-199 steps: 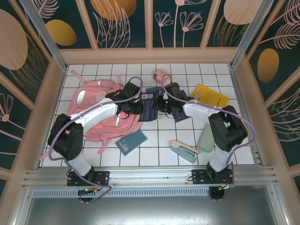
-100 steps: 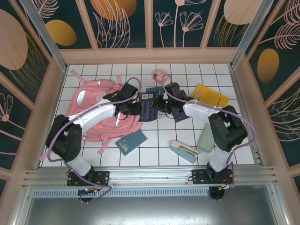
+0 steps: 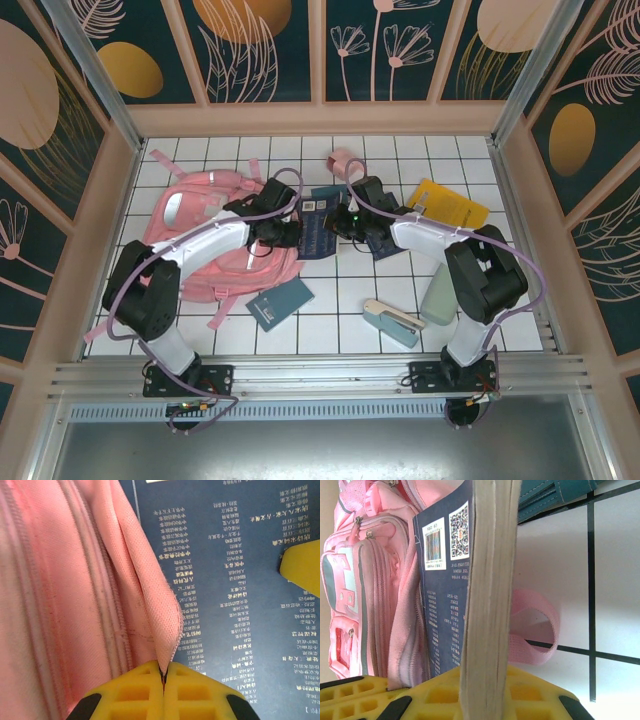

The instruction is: Pack the student bag

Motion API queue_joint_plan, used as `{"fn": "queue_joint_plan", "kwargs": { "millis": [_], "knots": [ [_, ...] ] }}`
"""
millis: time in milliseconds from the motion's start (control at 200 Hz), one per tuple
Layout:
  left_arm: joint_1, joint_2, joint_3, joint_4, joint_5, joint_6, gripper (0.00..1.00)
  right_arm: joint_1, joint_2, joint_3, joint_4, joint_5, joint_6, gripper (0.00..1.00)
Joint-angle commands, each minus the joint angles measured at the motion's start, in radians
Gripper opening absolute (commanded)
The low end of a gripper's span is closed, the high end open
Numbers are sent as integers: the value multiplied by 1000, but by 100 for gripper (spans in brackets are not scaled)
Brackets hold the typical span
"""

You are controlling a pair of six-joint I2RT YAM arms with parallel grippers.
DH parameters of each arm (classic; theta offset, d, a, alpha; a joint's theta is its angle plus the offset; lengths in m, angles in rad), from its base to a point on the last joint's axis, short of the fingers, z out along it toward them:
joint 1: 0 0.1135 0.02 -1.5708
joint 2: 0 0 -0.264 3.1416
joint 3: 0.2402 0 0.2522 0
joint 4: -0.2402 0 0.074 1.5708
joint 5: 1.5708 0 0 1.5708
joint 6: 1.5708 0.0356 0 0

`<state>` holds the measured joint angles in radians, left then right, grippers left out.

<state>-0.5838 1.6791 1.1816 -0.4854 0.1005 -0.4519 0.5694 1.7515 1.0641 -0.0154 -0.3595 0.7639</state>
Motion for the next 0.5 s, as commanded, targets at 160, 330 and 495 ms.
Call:
{"fn": "queue_joint_plan", "kwargs": {
  "millis": [160,330,495],
  "knots": [
    [31,-131,93,-120,-75,16,0,12,35,-22,-48,44,-37,0],
    [48,-193,148,-176,-147,21,0,12,39,-15,-85,88,-55,0],
    [58,-289,195,-197,-255,40,0,0,12,-13,-118,134,-70,0]
  ]
}}
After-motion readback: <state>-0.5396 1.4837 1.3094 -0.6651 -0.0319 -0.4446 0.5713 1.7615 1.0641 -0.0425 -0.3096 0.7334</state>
